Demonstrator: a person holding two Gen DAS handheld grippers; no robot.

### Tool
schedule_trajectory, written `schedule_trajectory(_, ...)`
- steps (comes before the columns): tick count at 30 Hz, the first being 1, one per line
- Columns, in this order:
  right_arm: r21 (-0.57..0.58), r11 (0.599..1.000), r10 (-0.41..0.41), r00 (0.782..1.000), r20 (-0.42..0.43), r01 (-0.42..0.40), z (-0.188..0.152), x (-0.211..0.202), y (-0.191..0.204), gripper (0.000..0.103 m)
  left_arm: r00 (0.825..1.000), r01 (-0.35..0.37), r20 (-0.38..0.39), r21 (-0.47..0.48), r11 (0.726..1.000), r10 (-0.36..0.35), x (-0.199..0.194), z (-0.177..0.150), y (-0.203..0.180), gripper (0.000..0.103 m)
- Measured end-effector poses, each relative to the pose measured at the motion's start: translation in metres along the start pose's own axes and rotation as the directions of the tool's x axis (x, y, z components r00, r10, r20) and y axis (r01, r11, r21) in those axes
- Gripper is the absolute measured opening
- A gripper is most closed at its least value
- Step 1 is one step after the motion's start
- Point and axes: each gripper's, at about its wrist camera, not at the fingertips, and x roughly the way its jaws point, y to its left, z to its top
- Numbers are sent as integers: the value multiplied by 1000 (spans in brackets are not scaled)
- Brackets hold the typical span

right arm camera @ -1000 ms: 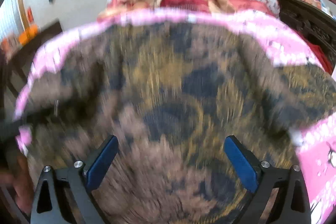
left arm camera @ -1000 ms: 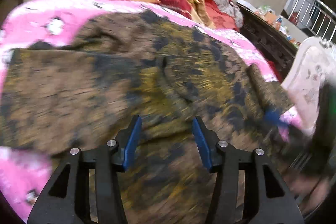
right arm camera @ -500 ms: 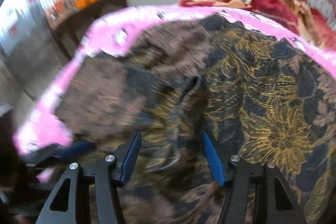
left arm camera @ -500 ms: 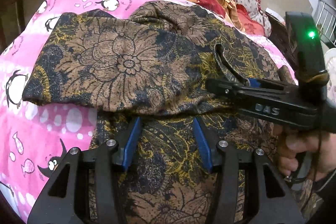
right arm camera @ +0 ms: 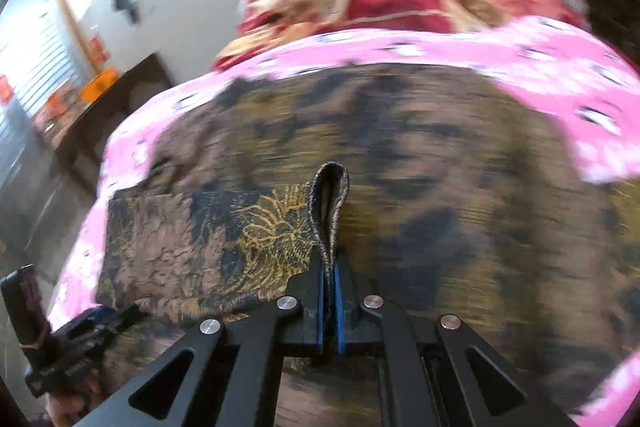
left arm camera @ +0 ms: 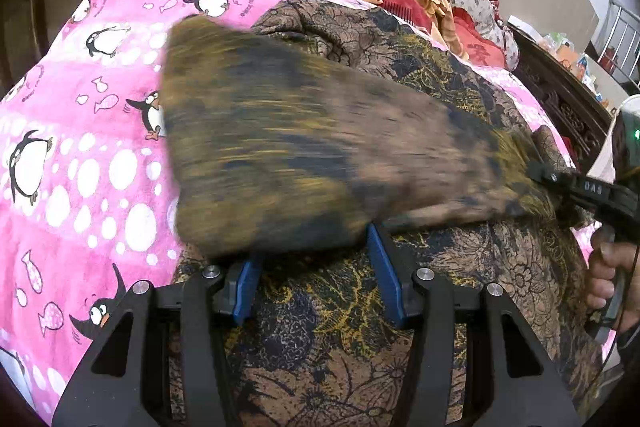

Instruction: Fold small clothes

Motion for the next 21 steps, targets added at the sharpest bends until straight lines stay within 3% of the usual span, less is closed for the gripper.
schedule_trajectory(8, 35, 990, -135, 991, 5, 134, -8, -39, -58, 4, 1000, -3, 1, 3, 1000, 3, 0, 0, -1, 51)
schedule_trajectory(12, 4, 987, -161, 987, -25, 161, -7, -29, -59, 4, 1000, 12, 5, -14, 1000, -12, -1, 0, 3, 51)
schedule_trajectory(17, -10, 977, -214, 977, 8, 214, 2, -41, -51, 8, 1000, 17, 18, -72, 997, -16, -22, -4, 11, 51)
schedule_trajectory(18, -18, 977, -214, 976, 39, 214, 6, -53, -48, 14, 1000, 11, 26, -72, 997, -9, -30, -4, 13, 51)
schedule_trajectory(20, -35, 974, -217, 970, 113, 223, 11, -75, -44, 44, 995, -32, 93, -45, 998, 36, -52, 3, 14, 51)
schedule_trajectory(21, -43, 969, -234, 958, 164, 244, 12, -87, -41, 64, 992, -43, 119, -39, 998, 47, -59, 9, 13, 53)
